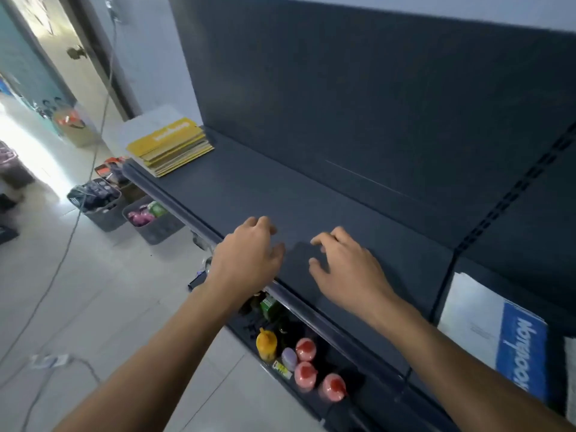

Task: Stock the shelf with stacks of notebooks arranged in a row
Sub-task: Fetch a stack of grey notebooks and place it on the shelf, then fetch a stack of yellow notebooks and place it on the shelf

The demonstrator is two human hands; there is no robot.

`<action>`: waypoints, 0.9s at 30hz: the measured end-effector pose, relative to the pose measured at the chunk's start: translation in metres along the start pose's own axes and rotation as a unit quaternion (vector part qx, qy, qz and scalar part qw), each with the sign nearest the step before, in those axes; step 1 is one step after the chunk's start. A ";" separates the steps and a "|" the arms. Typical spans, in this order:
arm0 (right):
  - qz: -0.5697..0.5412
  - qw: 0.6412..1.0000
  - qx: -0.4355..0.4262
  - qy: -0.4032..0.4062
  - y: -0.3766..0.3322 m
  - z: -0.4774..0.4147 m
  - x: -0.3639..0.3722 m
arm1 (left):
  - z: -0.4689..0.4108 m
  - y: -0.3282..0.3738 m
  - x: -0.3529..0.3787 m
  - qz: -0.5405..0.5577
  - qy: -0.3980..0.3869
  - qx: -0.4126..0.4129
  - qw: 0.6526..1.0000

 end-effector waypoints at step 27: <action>-0.029 0.994 -0.100 -0.030 -0.259 -0.321 0.045 | -0.190 -0.275 -0.168 0.033 0.076 -0.064 0.994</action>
Point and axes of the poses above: each hand's wrist, its own z-axis away from the middle knuckle, its own x-axis out of the palm, y = z × x, the point moved 4 cm from there along -z, towards the middle knuckle, and after that the axes turned 13 degrees about z, right-handed, at the moved point
